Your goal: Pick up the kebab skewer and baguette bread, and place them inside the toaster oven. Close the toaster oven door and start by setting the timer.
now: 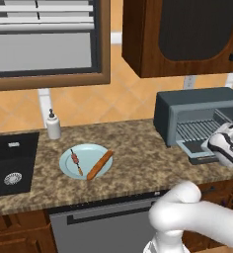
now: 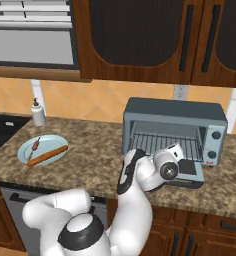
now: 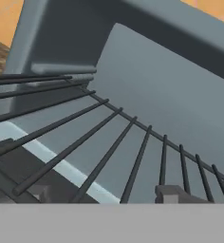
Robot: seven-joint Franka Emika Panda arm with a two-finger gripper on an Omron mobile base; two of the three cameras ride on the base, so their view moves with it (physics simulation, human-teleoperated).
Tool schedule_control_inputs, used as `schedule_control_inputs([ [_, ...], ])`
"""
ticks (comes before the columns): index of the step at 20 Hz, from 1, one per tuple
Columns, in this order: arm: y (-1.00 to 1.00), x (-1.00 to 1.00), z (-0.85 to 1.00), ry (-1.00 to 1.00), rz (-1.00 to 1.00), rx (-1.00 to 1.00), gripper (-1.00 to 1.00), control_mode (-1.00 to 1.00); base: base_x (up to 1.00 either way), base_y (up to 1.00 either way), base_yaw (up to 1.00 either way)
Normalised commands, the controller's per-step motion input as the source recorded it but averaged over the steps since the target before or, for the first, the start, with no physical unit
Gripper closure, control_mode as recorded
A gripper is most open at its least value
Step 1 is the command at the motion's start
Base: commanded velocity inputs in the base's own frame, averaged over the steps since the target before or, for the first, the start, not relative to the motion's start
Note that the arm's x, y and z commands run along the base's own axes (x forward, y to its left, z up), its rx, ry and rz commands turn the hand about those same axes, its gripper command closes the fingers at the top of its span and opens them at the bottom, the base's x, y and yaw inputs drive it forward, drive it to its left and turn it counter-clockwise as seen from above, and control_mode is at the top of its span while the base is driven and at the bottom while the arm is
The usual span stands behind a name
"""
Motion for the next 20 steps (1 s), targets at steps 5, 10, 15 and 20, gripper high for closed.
schedule_control_inputs([
  [5, -0.30, -0.87, 0.05, 0.18, 0.00, 0.23, 1.00, -1.00, 0.00, 0.00, 0.00],
  [10, -0.09, -0.93, 0.82, 0.28, 0.00, 0.13, 1.00, -1.00, 0.00, 0.00, 0.00],
  [15, 0.23, -0.91, 0.83, 0.22, -0.04, 0.01, 1.00, -1.00, 0.00, 0.00, 0.00],
  [20, 0.83, -0.88, 0.40, 0.28, -0.22, 0.00, 1.00, -1.00, 0.00, 0.00, 0.00],
])
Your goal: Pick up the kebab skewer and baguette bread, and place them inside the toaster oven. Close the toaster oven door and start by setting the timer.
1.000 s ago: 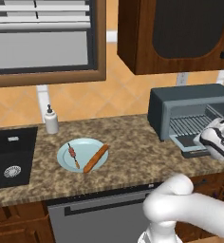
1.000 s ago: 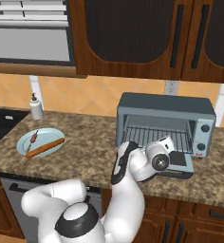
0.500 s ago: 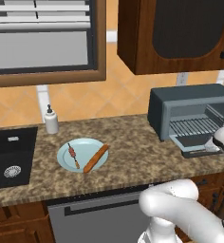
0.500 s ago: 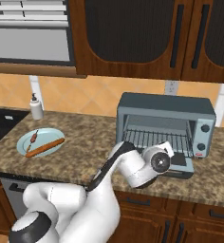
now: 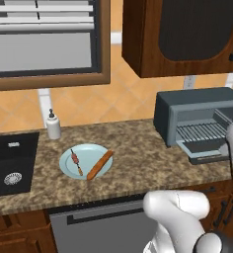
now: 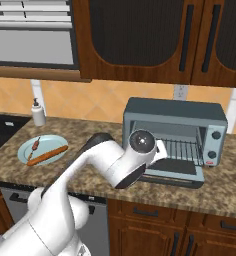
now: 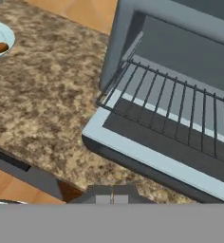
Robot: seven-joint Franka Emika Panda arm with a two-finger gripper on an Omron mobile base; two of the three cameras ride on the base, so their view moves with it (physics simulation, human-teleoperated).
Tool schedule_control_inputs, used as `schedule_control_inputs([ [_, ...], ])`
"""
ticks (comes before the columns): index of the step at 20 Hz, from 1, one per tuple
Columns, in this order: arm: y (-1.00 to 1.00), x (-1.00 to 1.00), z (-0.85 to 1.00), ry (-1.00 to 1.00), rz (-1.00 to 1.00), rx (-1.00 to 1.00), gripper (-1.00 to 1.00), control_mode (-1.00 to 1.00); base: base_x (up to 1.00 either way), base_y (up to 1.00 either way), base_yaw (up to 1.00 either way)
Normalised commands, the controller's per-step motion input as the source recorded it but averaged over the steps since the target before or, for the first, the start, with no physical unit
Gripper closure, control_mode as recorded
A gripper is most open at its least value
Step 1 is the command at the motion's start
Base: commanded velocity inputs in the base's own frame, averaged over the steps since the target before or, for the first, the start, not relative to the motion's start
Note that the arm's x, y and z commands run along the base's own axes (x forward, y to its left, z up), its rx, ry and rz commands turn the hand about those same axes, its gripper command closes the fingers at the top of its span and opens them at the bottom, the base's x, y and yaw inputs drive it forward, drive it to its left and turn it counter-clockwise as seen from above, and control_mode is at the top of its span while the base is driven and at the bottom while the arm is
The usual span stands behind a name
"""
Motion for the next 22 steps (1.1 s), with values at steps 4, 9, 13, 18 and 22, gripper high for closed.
schedule_control_inputs([
  [4, 1.00, -0.67, 0.33, 0.27, -0.17, 0.00, 1.00, -1.00, 0.00, 0.00, 0.00],
  [9, 1.00, -0.20, 0.20, 0.32, -0.08, -0.04, 1.00, -1.00, 0.00, 0.00, 0.00],
  [13, 1.00, 0.02, 0.10, 0.34, 0.00, 0.00, 1.00, -1.00, 0.00, 0.00, 0.00],
  [18, 1.00, 0.22, 0.01, 0.18, -0.01, 0.00, -1.00, -1.00, 0.00, 0.00, 0.00],
  [22, 1.00, 0.50, -0.02, 0.04, -0.12, 0.05, -1.00, -1.00, 0.00, 0.00, 0.00],
])
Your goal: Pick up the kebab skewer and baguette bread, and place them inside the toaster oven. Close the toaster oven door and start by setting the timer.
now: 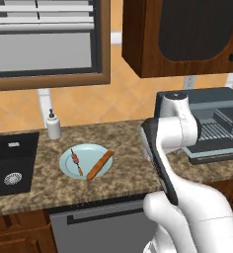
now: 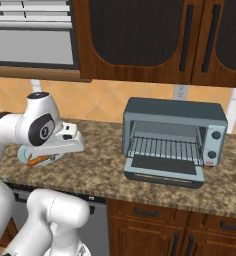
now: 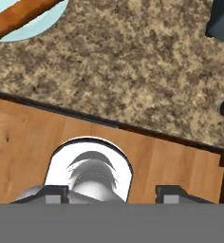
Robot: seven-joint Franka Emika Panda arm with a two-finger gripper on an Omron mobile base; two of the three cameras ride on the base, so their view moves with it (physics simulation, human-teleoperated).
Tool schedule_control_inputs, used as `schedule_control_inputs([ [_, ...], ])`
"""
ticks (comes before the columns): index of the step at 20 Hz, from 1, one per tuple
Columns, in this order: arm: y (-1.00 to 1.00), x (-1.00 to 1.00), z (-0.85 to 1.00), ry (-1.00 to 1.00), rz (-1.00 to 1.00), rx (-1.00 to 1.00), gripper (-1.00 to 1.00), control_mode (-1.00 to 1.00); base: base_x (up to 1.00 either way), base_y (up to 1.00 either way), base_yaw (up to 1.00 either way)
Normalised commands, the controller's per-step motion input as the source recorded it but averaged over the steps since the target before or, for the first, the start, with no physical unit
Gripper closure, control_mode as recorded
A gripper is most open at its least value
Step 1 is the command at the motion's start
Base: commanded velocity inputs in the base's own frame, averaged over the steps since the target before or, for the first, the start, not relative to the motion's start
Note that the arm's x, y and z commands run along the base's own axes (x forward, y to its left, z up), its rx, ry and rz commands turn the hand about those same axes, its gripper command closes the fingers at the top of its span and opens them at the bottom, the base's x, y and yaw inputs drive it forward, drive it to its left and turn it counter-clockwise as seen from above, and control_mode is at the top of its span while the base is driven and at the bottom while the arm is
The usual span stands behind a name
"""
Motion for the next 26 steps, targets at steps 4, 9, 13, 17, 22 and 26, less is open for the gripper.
schedule_control_inputs([
  [4, 1.00, 0.88, -0.29, 0.00, -0.23, 0.09, -1.00, -1.00, 0.00, 0.00, 0.00],
  [9, 0.94, 0.90, -0.35, 0.00, -0.31, 0.12, -1.00, -1.00, 0.00, 0.00, 0.00],
  [13, 0.89, 0.50, -0.62, 0.07, -0.33, 0.18, -1.00, -1.00, 0.00, 0.00, 0.00],
  [17, 0.41, 0.47, -0.58, 0.05, -0.26, 0.16, -1.00, -1.00, 0.00, 0.00, 0.00],
  [22, 0.17, 0.23, -0.46, 0.05, -0.20, 0.10, -1.00, -1.00, 0.00, 0.00, 0.00],
  [26, 0.12, 0.36, -0.23, 0.00, -0.16, 0.01, -1.00, -1.00, 0.00, 0.00, 0.00],
])
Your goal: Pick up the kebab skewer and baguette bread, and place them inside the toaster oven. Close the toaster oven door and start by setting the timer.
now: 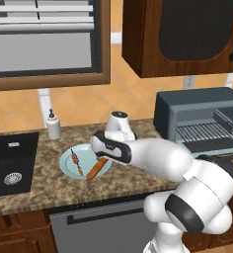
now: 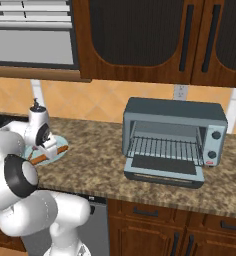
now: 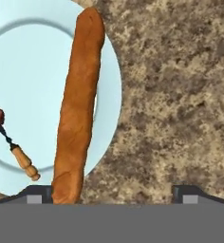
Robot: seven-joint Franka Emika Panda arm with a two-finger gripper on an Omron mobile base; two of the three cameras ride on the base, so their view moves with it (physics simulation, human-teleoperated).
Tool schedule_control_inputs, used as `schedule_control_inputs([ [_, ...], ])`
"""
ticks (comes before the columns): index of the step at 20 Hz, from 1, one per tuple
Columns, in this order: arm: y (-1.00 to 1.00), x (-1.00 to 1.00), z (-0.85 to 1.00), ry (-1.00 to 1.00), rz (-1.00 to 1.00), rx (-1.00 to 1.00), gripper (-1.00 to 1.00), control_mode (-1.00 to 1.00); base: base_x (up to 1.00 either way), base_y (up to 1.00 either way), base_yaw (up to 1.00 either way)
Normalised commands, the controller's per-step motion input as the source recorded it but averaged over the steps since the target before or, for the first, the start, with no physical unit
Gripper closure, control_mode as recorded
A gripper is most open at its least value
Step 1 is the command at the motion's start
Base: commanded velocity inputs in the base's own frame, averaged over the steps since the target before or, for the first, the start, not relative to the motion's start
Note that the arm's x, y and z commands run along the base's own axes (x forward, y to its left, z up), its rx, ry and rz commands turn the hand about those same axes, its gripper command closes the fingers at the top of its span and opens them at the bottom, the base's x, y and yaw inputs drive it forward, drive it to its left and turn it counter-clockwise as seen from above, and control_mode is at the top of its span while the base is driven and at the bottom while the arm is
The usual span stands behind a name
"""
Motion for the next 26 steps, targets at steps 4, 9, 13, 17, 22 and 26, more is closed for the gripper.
schedule_control_inputs([
  [4, 0.11, 0.20, -0.32, 0.01, -0.12, 0.00, -1.00, -1.00, 0.00, 0.00, 0.00],
  [9, 0.15, 0.17, -0.23, 0.01, -0.07, 0.00, -1.00, -1.00, 0.00, 0.00, 0.00],
  [13, 0.24, 0.21, -0.27, 0.05, -0.03, 0.00, -1.00, -1.00, 0.00, 0.00, 0.00],
  [17, 0.17, 0.29, -0.31, 0.09, -0.02, 0.00, -1.00, -1.00, 0.00, 0.00, 0.00],
  [22, 0.00, 0.38, -0.33, 0.12, 0.00, 0.00, -1.00, -1.00, 0.00, 0.00, 0.00],
  [26, 0.00, 0.21, -0.21, 0.03, 0.00, -0.01, -1.00, -1.00, 0.00, 0.00, 0.00],
])
